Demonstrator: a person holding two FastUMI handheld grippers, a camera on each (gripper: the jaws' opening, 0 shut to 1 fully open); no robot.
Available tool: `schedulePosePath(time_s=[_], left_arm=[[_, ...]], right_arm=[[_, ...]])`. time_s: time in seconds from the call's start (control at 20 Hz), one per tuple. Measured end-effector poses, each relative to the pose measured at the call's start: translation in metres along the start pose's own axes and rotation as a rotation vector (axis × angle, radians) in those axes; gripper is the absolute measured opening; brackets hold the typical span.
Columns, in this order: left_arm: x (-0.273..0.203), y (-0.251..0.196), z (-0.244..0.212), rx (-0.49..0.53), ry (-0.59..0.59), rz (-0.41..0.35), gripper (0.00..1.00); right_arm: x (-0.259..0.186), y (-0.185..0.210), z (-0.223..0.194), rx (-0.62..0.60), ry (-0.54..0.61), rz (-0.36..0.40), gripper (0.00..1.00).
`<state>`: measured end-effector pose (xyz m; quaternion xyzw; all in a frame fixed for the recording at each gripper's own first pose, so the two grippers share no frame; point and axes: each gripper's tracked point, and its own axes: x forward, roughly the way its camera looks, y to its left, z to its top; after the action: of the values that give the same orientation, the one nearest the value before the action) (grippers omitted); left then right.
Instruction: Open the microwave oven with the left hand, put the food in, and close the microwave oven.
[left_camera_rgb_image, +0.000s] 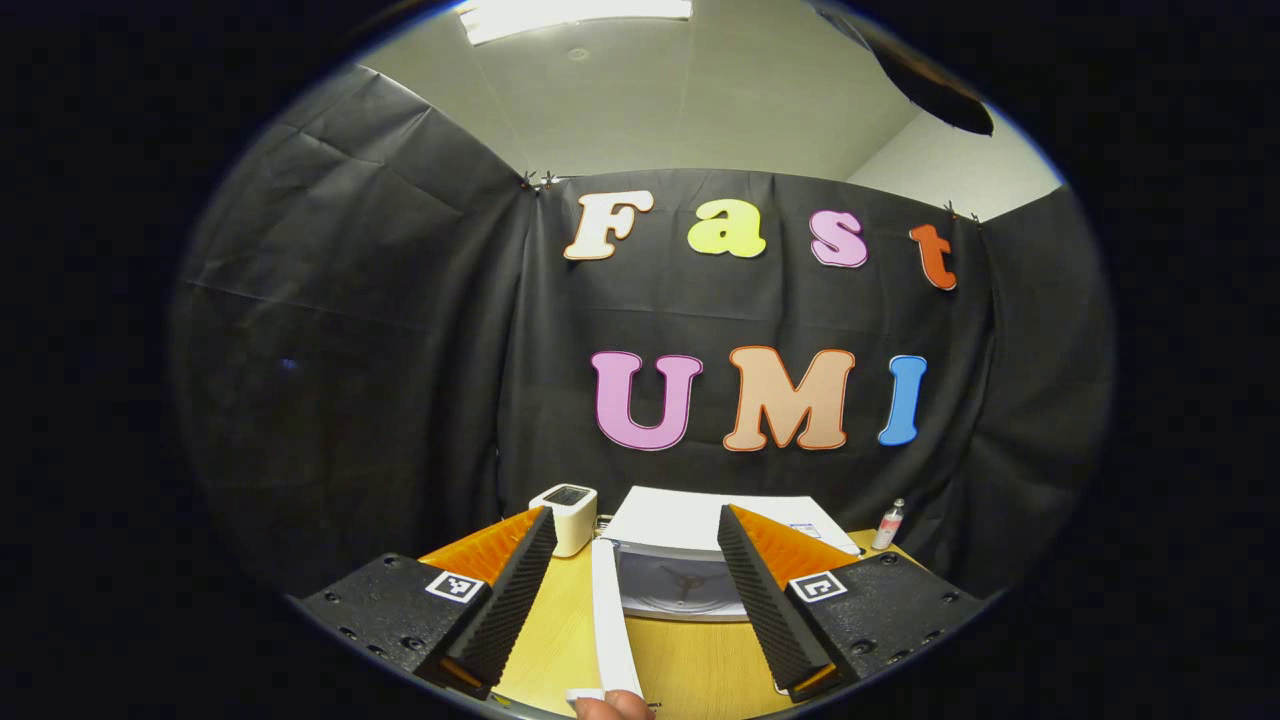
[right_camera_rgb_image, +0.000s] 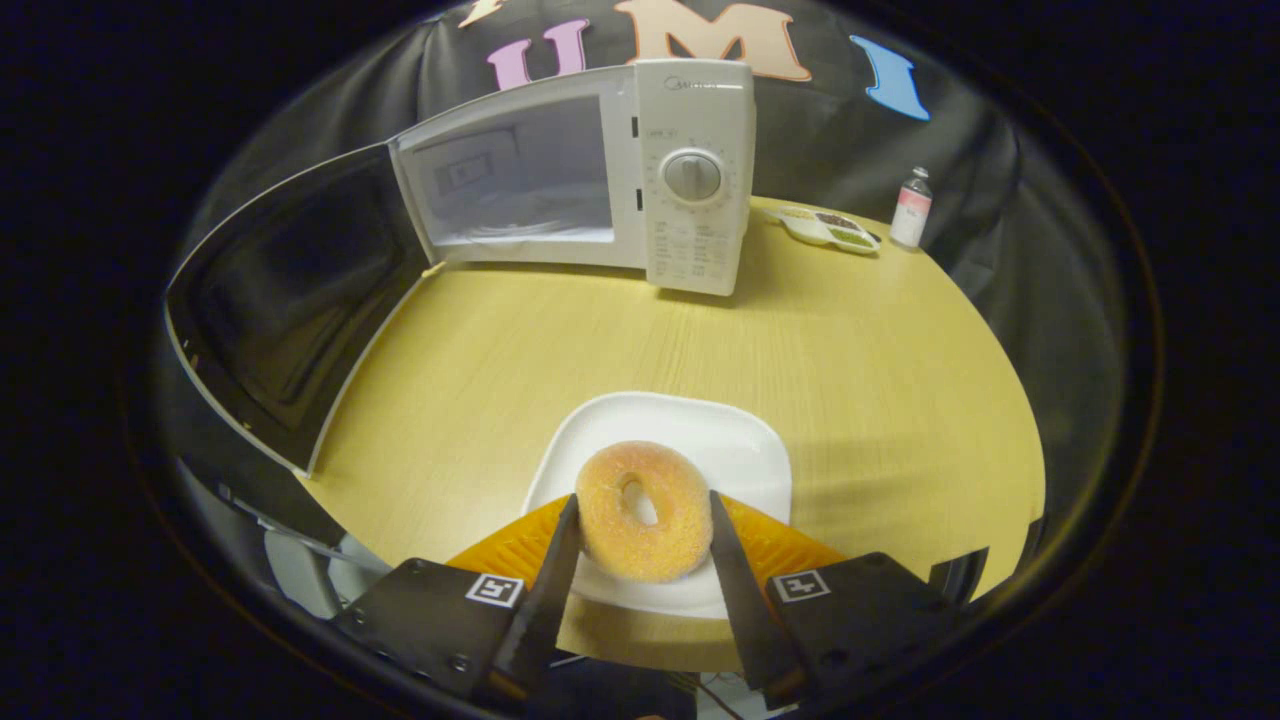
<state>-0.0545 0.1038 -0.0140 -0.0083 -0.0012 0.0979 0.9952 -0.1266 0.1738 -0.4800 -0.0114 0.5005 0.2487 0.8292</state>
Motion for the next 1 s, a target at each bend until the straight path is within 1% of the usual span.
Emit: schedulePosePath(time_s=[0.2, 0.3, 0.45, 0.6, 0.8, 0.85, 0.9, 0.95, 1.0], left_arm=[[0.000, 0.002, 0.004, 0.009, -0.009, 0.011, 0.95], [0.001, 0.002, 0.002, 0.015, -0.007, 0.012, 0.95], [-0.002, 0.002, 0.000, 0.013, -0.001, 0.013, 0.95], [-0.003, 0.005, -0.002, 0.009, 0.004, 0.020, 0.95], [-0.009, 0.007, -0.005, 0.000, 0.013, 0.032, 0.95], [-0.011, 0.007, -0.007, -0.001, 0.020, 0.037, 0.95], [-0.013, 0.009, -0.009, -0.002, 0.025, 0.041, 0.92], [-0.016, 0.010, -0.010, -0.004, 0.030, 0.044, 0.95], [-0.019, 0.011, -0.011, -0.005, 0.036, 0.052, 0.95]], right_arm=[[-0.003, 0.012, 0.023, 0.055, -0.029, 0.030, 0.69], [-0.002, 0.021, 0.040, 0.111, -0.050, 0.054, 0.69], [-0.001, 0.036, 0.069, 0.254, -0.083, 0.087, 0.69], [0.007, 0.062, 0.092, 0.412, -0.085, 0.139, 0.69], [0.016, 0.101, 0.132, 0.527, -0.128, 0.197, 0.69], [0.019, 0.112, 0.145, 0.565, -0.148, 0.220, 0.75], [0.023, 0.122, 0.156, 0.603, -0.161, 0.235, 0.69], [0.030, 0.131, 0.165, 0.645, -0.171, 0.250, 0.69], [0.037, 0.140, 0.174, 0.694, -0.177, 0.259, 0.68]])
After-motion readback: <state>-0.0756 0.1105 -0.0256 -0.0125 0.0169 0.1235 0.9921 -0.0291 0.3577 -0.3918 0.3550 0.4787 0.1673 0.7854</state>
